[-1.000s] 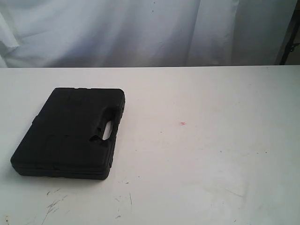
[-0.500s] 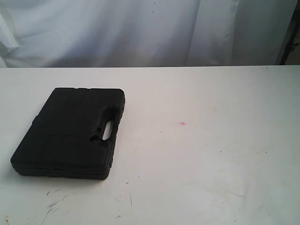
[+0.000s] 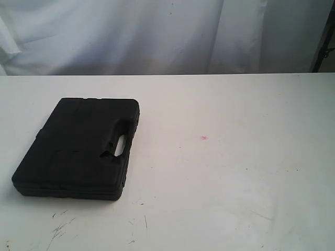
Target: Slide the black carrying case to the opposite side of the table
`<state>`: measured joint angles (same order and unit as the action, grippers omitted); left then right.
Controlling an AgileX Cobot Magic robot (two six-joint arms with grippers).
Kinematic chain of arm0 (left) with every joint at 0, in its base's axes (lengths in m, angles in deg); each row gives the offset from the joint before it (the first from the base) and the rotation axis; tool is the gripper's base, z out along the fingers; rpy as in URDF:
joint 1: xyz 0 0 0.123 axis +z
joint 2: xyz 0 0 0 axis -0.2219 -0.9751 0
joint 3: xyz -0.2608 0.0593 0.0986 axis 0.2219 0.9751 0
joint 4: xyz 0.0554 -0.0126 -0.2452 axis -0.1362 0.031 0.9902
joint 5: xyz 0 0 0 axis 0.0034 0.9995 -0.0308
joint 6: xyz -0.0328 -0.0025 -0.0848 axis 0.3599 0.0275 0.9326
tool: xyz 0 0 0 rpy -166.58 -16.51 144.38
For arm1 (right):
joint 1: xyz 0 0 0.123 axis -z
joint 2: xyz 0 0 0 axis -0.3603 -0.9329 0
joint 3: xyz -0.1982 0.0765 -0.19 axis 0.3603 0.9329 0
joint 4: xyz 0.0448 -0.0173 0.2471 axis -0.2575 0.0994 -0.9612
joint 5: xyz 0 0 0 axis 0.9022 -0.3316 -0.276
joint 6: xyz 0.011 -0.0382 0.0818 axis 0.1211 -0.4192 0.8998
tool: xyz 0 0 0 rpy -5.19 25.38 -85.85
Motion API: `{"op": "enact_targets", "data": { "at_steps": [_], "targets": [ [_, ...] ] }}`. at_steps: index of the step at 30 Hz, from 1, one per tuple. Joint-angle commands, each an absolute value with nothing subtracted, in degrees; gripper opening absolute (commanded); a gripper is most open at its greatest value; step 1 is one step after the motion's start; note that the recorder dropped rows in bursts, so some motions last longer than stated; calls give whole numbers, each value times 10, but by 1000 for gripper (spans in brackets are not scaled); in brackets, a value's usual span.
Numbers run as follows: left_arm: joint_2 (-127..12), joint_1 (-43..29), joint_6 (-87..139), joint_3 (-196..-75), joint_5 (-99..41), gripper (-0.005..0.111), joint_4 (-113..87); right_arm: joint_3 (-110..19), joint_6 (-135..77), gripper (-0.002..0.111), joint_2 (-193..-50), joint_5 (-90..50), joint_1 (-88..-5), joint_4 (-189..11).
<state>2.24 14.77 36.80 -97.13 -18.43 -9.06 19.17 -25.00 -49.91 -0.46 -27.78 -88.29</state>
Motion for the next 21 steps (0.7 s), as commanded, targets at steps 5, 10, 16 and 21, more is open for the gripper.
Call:
{"op": "enact_targets", "data": {
  "at_steps": [5, 10, 16, 21],
  "targets": [
    [-216, 149, 372, -1145, 51, 0, -83, 194, -250, 0, -496, -5, -274, -881],
    [-334, 149, 372, -1188, 145, 0, -55, 194, -250, 0, -496, -5, -274, -881],
    [-408, 149, 372, -1189, 143, 0, -49, 194, -250, 0, -496, -5, -274, -881],
    [-435, 149, 372, -1189, 138, 0, -39, 194, -250, 0, -496, -5, -274, -881]
  ]
}}
